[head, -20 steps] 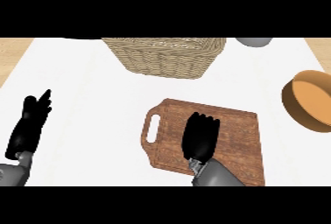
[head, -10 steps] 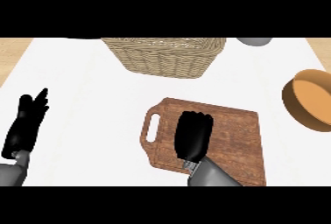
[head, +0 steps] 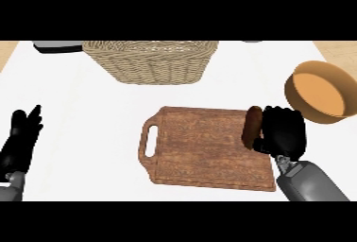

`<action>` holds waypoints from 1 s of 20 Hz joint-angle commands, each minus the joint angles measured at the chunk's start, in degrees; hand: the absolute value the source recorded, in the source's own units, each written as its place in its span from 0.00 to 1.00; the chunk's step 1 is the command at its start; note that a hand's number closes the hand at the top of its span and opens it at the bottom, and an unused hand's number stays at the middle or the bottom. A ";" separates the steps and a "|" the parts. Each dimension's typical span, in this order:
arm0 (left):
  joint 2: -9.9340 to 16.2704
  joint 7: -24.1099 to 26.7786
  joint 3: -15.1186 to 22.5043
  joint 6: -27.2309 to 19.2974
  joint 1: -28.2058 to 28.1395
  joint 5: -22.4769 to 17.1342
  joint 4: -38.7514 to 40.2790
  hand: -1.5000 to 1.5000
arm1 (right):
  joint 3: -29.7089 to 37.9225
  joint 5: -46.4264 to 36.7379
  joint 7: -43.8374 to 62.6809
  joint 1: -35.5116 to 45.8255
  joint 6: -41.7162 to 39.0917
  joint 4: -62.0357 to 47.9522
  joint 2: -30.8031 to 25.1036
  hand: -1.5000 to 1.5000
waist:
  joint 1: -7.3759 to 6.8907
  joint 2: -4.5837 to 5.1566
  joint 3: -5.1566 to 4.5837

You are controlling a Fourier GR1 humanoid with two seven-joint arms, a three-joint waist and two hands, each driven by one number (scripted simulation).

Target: Pick the sweet potato from the cutting board and place it in the pot

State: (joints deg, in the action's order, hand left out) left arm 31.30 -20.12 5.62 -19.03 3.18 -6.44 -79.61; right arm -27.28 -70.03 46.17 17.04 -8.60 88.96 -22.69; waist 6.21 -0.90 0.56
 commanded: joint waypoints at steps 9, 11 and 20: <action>0.10 0.18 -2.08 -1.24 -3.19 -0.83 0.88 0.50 | 26.58 27.59 -27.32 1.51 11.72 11.21 -15.22 1.00 | 3.06 -1.49 0.50; -0.09 0.35 -2.35 -1.25 -3.54 -1.20 0.60 0.50 | 31.40 32.47 -32.07 2.25 11.76 11.86 -17.99 1.00 | 2.85 -1.52 0.39; 0.24 0.75 -1.79 -0.38 -3.15 -0.85 -1.02 0.50 | 53.03 58.25 -53.28 2.56 -2.48 1.99 -31.55 1.00 | 0.76 -0.33 -0.06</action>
State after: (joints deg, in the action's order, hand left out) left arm 31.47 -19.25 3.64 -19.78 -0.02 -7.28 -80.04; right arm 17.59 -21.58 1.29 19.94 -4.67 95.26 -48.66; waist 7.80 -1.61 0.65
